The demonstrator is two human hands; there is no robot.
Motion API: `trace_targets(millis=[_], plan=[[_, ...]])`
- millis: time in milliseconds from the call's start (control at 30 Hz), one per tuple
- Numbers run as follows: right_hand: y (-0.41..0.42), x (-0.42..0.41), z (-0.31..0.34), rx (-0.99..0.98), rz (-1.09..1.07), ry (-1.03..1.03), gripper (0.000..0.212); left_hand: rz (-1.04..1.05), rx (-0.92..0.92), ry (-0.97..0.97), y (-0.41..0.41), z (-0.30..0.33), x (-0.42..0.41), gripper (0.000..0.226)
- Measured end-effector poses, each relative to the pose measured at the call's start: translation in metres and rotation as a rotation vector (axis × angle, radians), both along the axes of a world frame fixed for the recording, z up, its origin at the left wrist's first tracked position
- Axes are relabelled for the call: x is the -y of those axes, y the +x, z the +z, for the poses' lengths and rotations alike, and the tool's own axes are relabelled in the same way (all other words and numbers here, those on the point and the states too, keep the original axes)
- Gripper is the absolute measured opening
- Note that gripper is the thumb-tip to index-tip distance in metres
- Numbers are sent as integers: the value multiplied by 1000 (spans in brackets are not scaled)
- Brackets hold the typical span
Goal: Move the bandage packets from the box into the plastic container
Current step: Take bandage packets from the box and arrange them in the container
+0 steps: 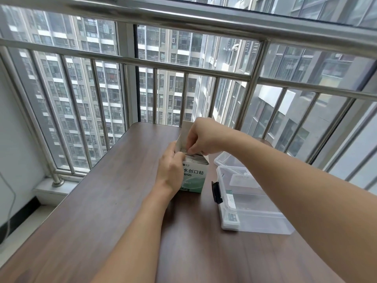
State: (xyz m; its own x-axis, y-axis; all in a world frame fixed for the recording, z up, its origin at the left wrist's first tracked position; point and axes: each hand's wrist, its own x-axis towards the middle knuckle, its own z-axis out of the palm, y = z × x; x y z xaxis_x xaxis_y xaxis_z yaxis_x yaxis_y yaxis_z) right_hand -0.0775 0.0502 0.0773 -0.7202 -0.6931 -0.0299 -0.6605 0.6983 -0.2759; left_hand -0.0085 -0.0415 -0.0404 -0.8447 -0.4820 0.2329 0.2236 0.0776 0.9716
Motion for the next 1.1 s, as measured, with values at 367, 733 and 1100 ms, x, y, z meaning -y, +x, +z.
trace_targets(millis=[367, 733, 1100], plan=[[0, 10, -3, -50, 51, 169, 7, 14, 22, -88, 5, 6, -2, 26], [-6, 11, -6, -60, 84, 234, 24, 24, 23, -74, 5, 5, -3, 25], [-9, 9, 7, 23, 65, 246, 16, 25, 0, 1, 1, 2, -3, 19]])
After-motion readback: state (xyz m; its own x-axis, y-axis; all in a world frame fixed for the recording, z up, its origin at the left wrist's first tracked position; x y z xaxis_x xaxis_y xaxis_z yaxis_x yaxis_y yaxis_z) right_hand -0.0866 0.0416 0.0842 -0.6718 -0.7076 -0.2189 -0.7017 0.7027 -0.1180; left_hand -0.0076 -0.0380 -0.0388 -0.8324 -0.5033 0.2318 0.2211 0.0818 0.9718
